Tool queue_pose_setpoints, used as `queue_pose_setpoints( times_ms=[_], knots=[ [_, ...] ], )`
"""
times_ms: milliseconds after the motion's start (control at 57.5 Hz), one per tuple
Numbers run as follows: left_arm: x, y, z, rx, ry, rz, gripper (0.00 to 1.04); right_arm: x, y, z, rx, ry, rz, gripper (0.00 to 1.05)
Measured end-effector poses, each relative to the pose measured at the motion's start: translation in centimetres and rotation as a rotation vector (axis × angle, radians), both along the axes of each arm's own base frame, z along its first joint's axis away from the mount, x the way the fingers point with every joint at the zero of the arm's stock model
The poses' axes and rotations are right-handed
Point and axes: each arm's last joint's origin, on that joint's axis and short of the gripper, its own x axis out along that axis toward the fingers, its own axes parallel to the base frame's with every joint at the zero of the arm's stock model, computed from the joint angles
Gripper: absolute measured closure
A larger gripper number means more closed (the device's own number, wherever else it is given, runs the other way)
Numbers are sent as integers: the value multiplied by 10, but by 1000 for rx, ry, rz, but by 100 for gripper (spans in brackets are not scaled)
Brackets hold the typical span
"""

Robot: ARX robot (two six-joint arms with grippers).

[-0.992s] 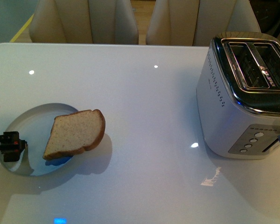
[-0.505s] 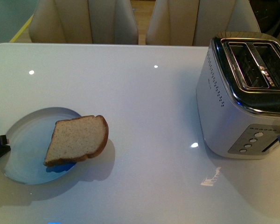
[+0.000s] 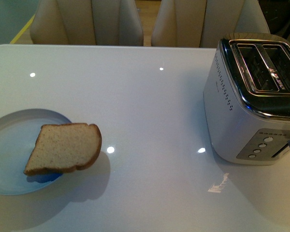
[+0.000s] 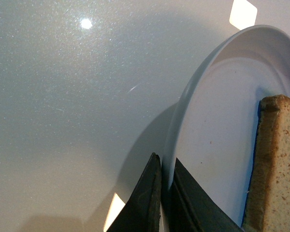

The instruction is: Left arm holds plate, right arm toasts bread

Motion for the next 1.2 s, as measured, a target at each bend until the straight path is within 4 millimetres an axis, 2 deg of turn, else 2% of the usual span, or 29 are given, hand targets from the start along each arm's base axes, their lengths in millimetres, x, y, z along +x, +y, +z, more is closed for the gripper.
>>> queue_pose_setpoints(
  times_ms=[331,540,627,835,1044,1201],
  knots=[
    [-9,-2,57,-109,-67,64,102,0,0,0,0,0,0,9],
    [-8,-20,99,-105,-90,84,102,0,0,0,0,0,0,9],
    [-3,-41,120,-112,-90,81,102,0,0,0,0,0,0,9],
    [11,-86,151,-108,-110,36,102,0,0,0,0,0,0,9],
    [18,-136,174,-118,-124,-59,102,0,0,0,0,0,0,9],
    [20,-166,186,-132,-137,-103,102,0,0,0,0,0,0,9]
  ],
)
